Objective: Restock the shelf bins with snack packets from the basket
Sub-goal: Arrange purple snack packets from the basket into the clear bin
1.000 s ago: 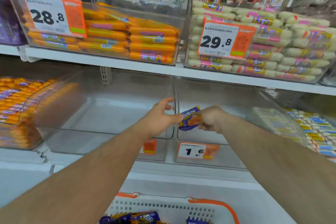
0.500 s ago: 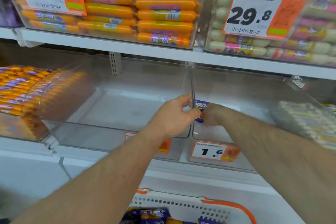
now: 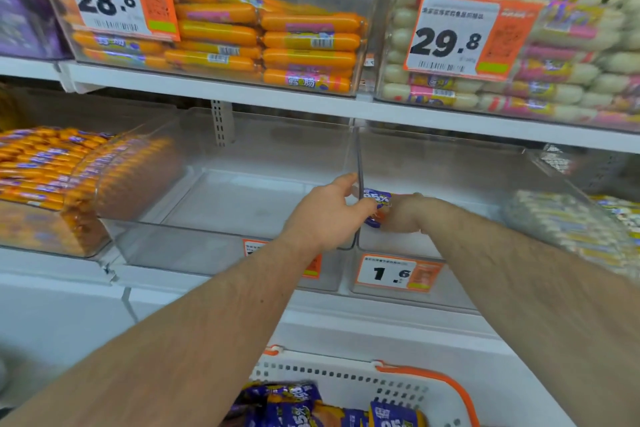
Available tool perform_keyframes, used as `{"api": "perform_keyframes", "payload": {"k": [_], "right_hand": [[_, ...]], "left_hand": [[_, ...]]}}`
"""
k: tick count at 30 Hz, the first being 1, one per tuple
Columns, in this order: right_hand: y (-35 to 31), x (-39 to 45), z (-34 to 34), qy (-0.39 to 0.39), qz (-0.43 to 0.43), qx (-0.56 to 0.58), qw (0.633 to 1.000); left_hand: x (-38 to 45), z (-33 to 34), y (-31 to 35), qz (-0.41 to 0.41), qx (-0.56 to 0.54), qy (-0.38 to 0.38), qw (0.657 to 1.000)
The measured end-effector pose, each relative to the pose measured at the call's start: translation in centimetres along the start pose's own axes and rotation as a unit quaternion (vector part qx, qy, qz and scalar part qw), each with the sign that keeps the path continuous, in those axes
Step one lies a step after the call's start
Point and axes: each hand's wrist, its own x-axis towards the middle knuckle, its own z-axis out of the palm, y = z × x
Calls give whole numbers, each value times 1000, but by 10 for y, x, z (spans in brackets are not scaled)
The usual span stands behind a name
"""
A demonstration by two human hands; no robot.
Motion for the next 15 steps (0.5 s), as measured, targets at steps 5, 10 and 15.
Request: {"api": "perform_keyframes", "payload": {"k": [5, 10, 15], "right_hand": [[5, -57, 20, 368, -18, 290, 883], [-18, -143, 92, 568, -208, 328, 725], [-28, -147, 196, 202, -57, 337, 918]], "left_hand": [[-22, -5, 11, 93, 56, 106, 988], [-97, 2, -6, 335, 59, 236, 910], [-173, 42, -92, 83, 18, 108, 991]]}}
